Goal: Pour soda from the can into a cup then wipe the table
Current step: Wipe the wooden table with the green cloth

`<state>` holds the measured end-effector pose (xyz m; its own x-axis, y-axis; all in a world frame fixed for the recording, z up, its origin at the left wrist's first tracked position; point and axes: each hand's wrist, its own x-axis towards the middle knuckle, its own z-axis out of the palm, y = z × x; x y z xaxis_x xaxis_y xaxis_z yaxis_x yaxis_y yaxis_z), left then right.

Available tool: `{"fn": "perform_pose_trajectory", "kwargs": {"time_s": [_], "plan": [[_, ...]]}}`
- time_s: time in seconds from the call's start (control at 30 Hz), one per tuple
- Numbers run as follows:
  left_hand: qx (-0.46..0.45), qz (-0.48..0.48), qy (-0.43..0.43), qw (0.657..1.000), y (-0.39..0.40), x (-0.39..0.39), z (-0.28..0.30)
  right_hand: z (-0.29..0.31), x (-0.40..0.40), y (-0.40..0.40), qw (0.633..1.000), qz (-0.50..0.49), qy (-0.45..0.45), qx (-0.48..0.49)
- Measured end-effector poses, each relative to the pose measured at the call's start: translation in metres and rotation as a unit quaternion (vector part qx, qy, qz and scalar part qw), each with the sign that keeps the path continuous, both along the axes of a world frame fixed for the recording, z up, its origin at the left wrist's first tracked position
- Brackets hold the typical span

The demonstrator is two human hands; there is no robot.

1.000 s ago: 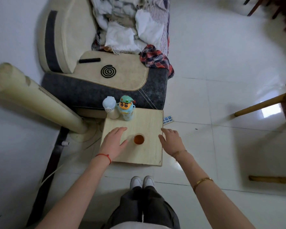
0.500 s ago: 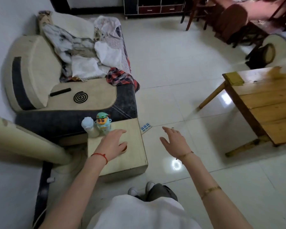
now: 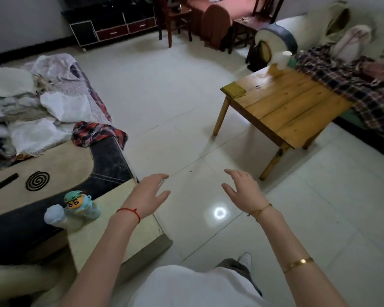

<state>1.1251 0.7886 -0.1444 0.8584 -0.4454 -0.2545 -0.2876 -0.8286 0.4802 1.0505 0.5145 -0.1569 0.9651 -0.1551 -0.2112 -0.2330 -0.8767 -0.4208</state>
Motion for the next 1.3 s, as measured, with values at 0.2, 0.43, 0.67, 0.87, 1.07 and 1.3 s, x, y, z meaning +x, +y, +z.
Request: {"fn": "perform_pose_trajectory", "kwargs": {"time_s": [0.2,0.43,0.67,0.87,1.07,1.3], "plan": [[-0.015,-0.053,-0.02,0.998,-0.125,0.006,0.012,0.017,-0.034,-0.119,0.998,-0.059,0.001,-0.006],[-0.051,-0.103,-0.041,0.993,-0.287,-0.005,0.025,0.046,-0.078,-0.275,0.991,-0.131,-0.019,-0.025],[-0.065,-0.158,-0.055,0.984,-0.416,-0.008,0.033,0.048,-0.113,-0.384,0.98,-0.194,-0.039,-0.017],[-0.053,-0.209,-0.049,0.975,-0.511,0.0,0.029,0.027,-0.124,-0.444,0.968,-0.248,-0.031,0.012],[-0.045,-0.25,-0.039,0.966,-0.611,0.025,0.013,0.009,-0.109,-0.521,0.959,-0.281,-0.018,0.015],[-0.039,-0.264,-0.028,0.963,-0.738,0.085,0.009,0.022,-0.043,-0.648,0.962,-0.274,-0.003,-0.001]]}}
